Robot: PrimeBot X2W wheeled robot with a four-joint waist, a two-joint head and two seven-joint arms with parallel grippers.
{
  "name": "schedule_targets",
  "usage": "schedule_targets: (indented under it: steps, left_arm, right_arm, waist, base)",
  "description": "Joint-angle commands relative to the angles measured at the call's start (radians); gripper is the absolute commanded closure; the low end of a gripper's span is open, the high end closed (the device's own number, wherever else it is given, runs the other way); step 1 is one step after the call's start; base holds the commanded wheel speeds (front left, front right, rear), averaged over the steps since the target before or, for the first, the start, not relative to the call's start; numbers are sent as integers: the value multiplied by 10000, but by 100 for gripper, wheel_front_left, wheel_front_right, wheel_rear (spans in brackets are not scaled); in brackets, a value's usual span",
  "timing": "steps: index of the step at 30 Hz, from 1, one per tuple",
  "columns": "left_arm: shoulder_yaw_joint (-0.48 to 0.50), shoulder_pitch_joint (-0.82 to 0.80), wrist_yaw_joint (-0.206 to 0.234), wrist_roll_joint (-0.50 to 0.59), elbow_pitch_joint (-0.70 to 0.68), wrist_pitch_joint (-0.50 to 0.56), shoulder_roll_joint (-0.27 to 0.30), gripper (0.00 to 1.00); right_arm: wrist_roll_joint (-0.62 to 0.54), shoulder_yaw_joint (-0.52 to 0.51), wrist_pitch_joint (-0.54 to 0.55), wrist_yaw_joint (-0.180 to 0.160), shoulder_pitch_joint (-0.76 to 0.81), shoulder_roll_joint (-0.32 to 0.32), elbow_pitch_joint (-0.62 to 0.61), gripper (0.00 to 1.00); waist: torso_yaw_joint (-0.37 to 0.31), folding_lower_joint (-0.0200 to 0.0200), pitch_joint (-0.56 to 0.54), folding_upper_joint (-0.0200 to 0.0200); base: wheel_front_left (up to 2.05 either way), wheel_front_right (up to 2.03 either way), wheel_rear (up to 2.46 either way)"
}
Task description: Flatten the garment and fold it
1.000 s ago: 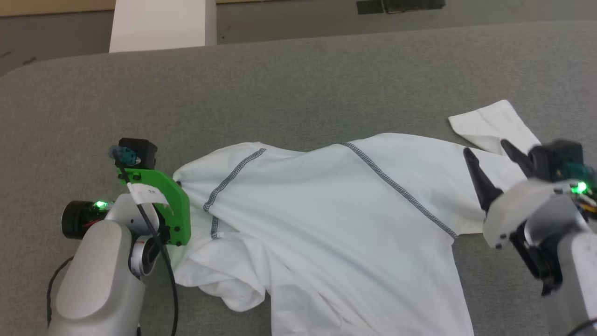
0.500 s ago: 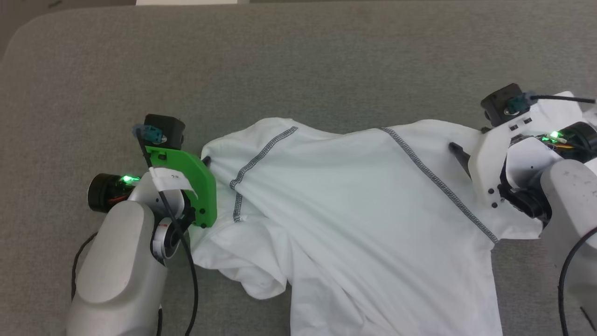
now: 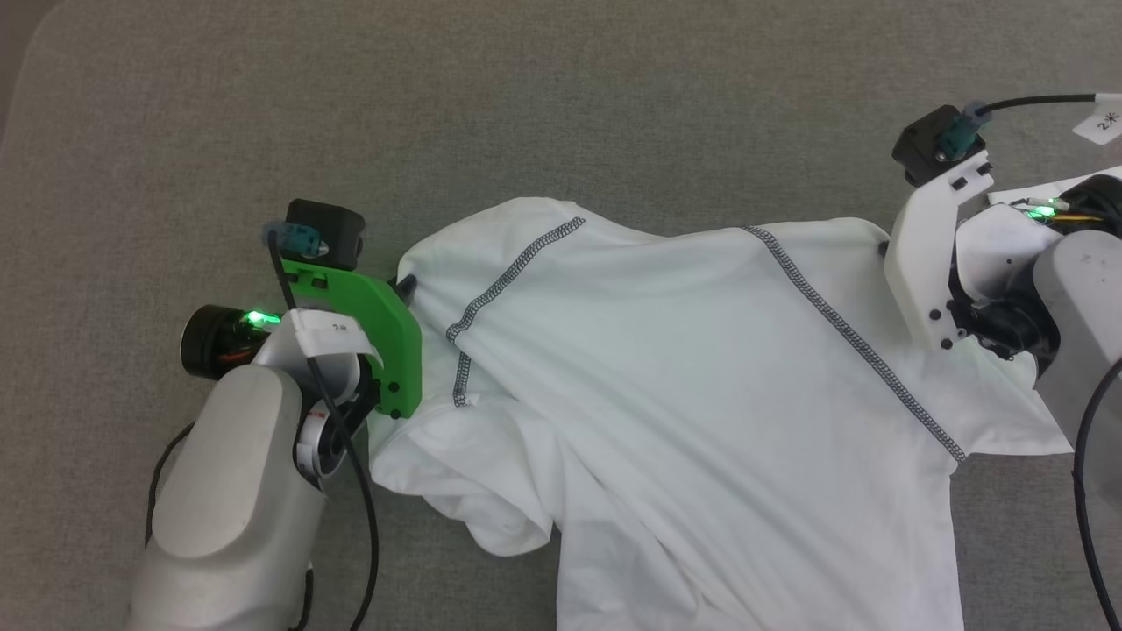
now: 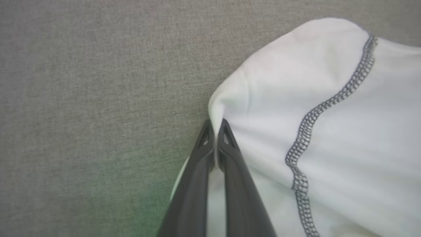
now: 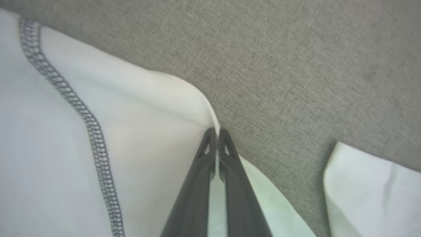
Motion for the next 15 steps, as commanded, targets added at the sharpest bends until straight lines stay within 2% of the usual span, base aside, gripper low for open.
schedule_targets:
  steps: [1, 6, 10, 15]
  left_arm:
    - [-138, -150, -143, -22, 29, -106, 156, 100]
    - [-476, -591, -540, -403, -274, -224, 604, 100]
    - [-285, -1090, -625, -1384, -759, -297, 713, 100]
    - [-46, -1883, -647, -2013, -1303, -289, 921, 100]
  right_arm:
    - [80, 97, -51, -21, 470, -181, 208, 100]
    - [251, 75, -545, -21, 326, -632, -424, 100]
    - [376, -105, -713, -21, 86, -1032, -1063, 100]
    - [363, -488, -626, -21, -344, -1395, -1984, 100]
  waist:
    - [-50, 0, -69, 0]
    - [-244, 0, -377, 0]
    - [-450, 0, -672, 0]
    - [-735, 0, -948, 0]
  base:
    - [0, 0, 0]
    - [0, 0, 0]
    - [0, 0, 0]
    - [0, 0, 0]
